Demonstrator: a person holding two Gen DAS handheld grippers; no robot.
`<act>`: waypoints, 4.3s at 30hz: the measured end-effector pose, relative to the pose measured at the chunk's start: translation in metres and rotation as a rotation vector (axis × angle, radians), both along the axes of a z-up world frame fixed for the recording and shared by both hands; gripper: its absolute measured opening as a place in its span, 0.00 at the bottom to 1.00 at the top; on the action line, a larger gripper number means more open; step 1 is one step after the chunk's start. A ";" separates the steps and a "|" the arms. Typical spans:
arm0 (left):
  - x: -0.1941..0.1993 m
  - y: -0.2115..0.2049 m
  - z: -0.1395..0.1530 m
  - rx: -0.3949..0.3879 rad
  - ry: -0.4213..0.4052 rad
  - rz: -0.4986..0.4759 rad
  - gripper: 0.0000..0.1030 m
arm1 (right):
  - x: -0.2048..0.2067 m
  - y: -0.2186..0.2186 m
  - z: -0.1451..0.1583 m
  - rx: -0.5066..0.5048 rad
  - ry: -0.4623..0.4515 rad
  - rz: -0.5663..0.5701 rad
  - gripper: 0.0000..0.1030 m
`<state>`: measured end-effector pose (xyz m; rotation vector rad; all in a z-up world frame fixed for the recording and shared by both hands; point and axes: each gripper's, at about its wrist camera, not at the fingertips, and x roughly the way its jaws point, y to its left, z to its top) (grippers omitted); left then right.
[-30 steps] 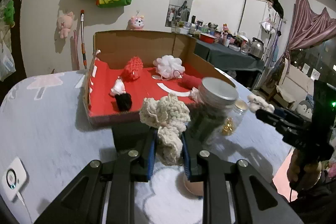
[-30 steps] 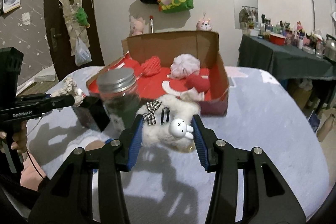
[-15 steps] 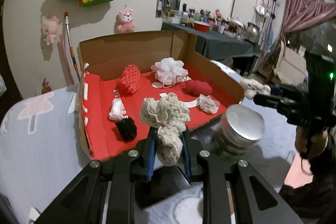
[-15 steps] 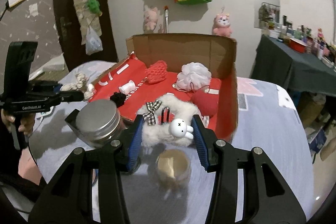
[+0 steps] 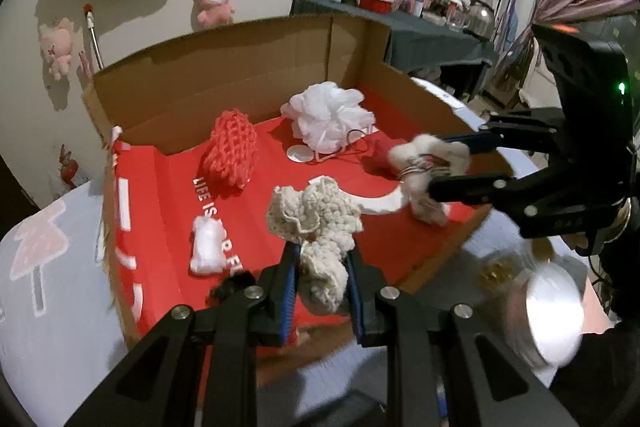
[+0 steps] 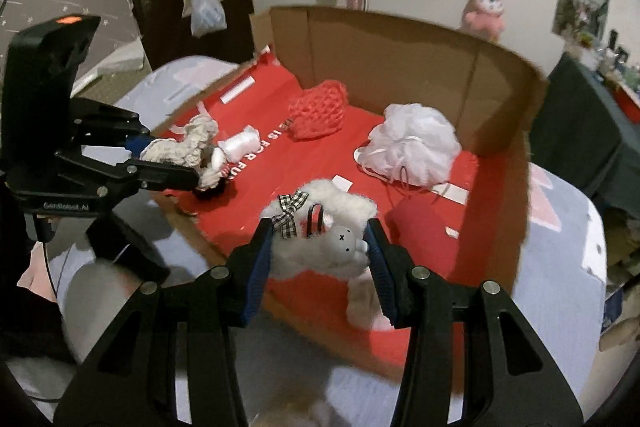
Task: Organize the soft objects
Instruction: 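Carry the cream scrunchie and white plush bunny into the box with both tools, then open both tools to release the scrunchie and bunny in the box, then move both tools back toward the remaining items on the blanket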
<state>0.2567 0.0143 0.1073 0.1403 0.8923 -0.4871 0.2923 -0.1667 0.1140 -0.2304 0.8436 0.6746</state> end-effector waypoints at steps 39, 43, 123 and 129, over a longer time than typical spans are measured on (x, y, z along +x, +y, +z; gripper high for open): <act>0.091 -0.014 -0.057 0.126 0.188 0.065 0.36 | 0.085 0.056 -0.062 -0.201 0.246 -0.005 0.47; 0.091 -0.011 -0.056 0.120 0.178 0.077 0.43 | 0.086 0.057 -0.062 -0.203 0.243 -0.002 0.49; -0.208 -0.011 -0.073 -0.119 -0.170 0.305 1.00 | -0.228 -0.029 -0.067 0.065 -0.195 -0.437 0.88; -0.199 -0.023 -0.075 -0.110 -0.141 0.245 1.00 | -0.223 -0.037 -0.072 0.065 -0.175 -0.455 0.88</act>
